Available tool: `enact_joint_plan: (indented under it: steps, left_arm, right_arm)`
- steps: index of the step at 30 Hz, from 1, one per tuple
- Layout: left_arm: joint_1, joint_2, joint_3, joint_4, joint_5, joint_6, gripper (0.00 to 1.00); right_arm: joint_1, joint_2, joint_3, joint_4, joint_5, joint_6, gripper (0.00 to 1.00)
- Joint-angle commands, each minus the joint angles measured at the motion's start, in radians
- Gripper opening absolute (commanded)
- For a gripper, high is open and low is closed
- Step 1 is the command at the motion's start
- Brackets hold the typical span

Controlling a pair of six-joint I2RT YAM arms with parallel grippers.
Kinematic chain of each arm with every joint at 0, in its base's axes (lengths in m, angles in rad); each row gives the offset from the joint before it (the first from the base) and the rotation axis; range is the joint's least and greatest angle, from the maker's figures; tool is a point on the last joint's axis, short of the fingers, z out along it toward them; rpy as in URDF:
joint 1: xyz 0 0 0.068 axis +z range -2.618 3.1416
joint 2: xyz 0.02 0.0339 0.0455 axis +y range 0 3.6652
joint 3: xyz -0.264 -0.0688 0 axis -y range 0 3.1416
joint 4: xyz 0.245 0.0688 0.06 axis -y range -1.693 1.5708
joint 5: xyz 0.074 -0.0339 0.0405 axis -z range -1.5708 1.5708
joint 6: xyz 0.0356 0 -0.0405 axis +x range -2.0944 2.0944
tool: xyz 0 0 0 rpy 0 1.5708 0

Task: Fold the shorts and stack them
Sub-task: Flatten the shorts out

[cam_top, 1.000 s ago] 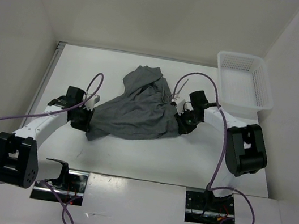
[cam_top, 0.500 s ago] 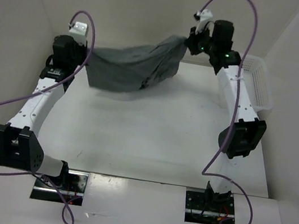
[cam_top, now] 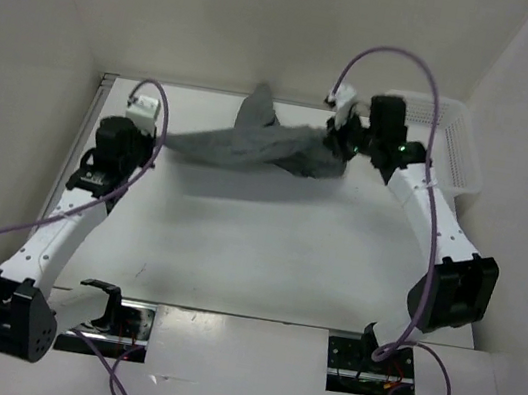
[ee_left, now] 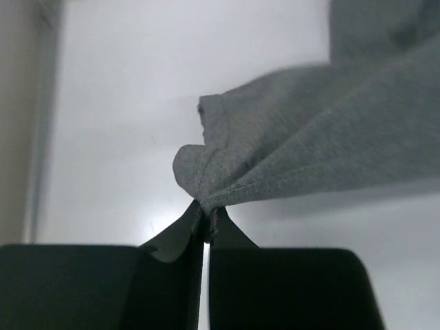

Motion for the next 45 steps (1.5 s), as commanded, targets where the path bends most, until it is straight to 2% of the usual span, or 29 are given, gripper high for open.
enact_joint_plan:
  steps: [1, 5, 6, 8, 11, 13, 14, 15, 17, 18, 19, 20, 21, 23, 25, 27, 30, 31, 34, 36, 37, 39, 40, 41, 42, 43, 44, 45]
  left_arm:
    - [-0.047, -0.109, -0.143, -0.157, 0.051, 0.003, 0.0]
    - [-0.094, -0.219, -0.282, -0.406, 0.118, 0.003, 0.0]
    - [-0.114, -0.254, -0.313, -0.418, 0.118, 0.003, 0.0]
    - [-0.114, -0.267, -0.381, -0.418, 0.118, 0.003, 0.0]
    - [-0.114, -0.203, -0.381, -0.355, 0.118, 0.003, 0.0]
    - [-0.114, -0.137, -0.307, -0.268, 0.118, 0.003, 0.0]
    - [-0.114, -0.053, -0.272, -0.231, 0.102, 0.003, 0.0]
    - [-0.114, -0.005, -0.226, -0.194, 0.089, 0.003, 0.0]
    - [-0.098, 0.152, -0.015, -0.073, 0.027, 0.003, 0.0]
    - [-0.081, 0.205, 0.075, -0.032, 0.004, 0.003, 0.0]
    - [-0.064, 0.254, 0.286, 0.028, -0.041, 0.003, 0.0]
    - [-0.027, 0.337, 0.391, 0.056, -0.061, 0.003, 0.0]
    - [-0.01, 0.368, 0.491, 0.079, -0.072, 0.003, 0.0]
    - [0.039, 0.428, 0.733, 0.105, -0.082, 0.003, 0.0]
    - [0.065, 0.439, 0.84, 0.052, -0.064, 0.003, 0.0]
    - [0.089, 0.422, 0.865, 0.019, -0.041, 0.003, 0.0]
    - [0.074, 0.307, 0.659, 0.028, -0.03, 0.003, 0.0]
    - [0.064, 0.238, 0.488, 0.044, -0.041, 0.003, 0.0]
    - [0.033, 0.12, 0.258, 0.049, -0.066, 0.003, 0.0]
    - [0.033, 0.068, 0.098, -0.02, -0.055, 0.003, 0.0]
    - [0.033, 0.055, 0.052, -0.045, -0.043, 0.003, 0.0]
    - [0.024, 0.014, -0.079, -0.135, 0.003, 0.003, 0.08]
    - [0.024, -0.003, -0.12, -0.166, 0.023, 0.003, 0.1]
    - [0.015, -0.02, -0.156, -0.241, 0.045, 0.003, 0.12]
    - [0.014, -0.058, -0.19, -0.281, 0.087, 0.003, 0.17]
    - [-0.01, -0.081, -0.253, -0.327, 0.107, 0.003, 0.33]
    - [-0.021, -0.107, -0.275, -0.431, 0.127, 0.003, 0.5]
    - [-0.03, -0.171, -0.292, -0.471, 0.164, 0.003, 0.63]
  right_arm:
    - [0.097, -0.075, -0.279, -0.121, 0.007, -0.193, 0.0]
    - [0.125, -0.154, -0.528, -0.161, 0.044, -0.295, 0.0]
    - [0.125, -0.163, -0.606, -0.161, 0.058, -0.31, 0.0]
    - [0.125, -0.184, -0.654, -0.139, 0.069, -0.323, 0.0]
    - [0.125, -0.169, -0.626, -0.074, 0.069, -0.236, 0.0]
    - [0.125, -0.108, -0.517, 0.008, 0.069, -0.184, 0.0]
    - [0.125, -0.076, -0.463, 0.043, 0.09, -0.126, 0.0]
    - [0.125, -0.041, -0.329, 0.113, 0.128, -0.096, 0.0]
    - [0.125, 0.083, -0.163, 0.185, 0.189, 0.006, 0.0]
    - [0.125, 0.127, 0.023, 0.218, 0.267, 0.039, 0.0]
    - [0.125, 0.17, 0.125, 0.258, 0.306, 0.071, 0.0]
    - [0.125, 0.253, 0.23, 0.258, 0.334, 0.094, 0.0]
    - [0.125, 0.291, 0.437, 0.258, 0.378, 0.141, 0.0]
    - [0.125, 0.36, 0.677, 0.24, 0.389, 0.186, 0.0]
    - [0.125, 0.36, 0.752, 0.212, 0.36, 0.196, 0.0]
    - [0.125, 0.333, 0.772, 0.192, 0.325, 0.196, 0.0]
    - [0.125, 0.259, 0.661, 0.146, 0.276, 0.142, 0.0]
    - [0.125, 0.239, 0.618, 0.135, 0.265, 0.095, 0.0]
    - [0.125, 0.17, 0.359, 0.048, 0.178, -0.057, 0.0]
    - [0.138, 0.115, 0.234, -0.009, 0.165, -0.125, 0.0]
    - [0.163, 0.095, 0.097, -0.009, 0.174, -0.186, 0.0]
    - [0.195, 0.038, -0.048, -0.029, 0.188, -0.26, 0.0]
    - [0.232, 0.02, -0.193, -0.04, 0.199, -0.312, 0.0]
    - [0.25, 0.0, -0.263, -0.04, 0.199, -0.338, 0.0]
    - [0.27, -0.019, -0.326, -0.04, 0.199, -0.356, 0.0]
    - [0.295, -0.054, -0.436, -0.04, 0.199, -0.366, 0.0]
    - [0.295, -0.068, -0.476, -0.04, 0.185, -0.366, 0.0]
    - [0.295, -0.078, -0.511, -0.031, 0.185, -0.366, 0.0]
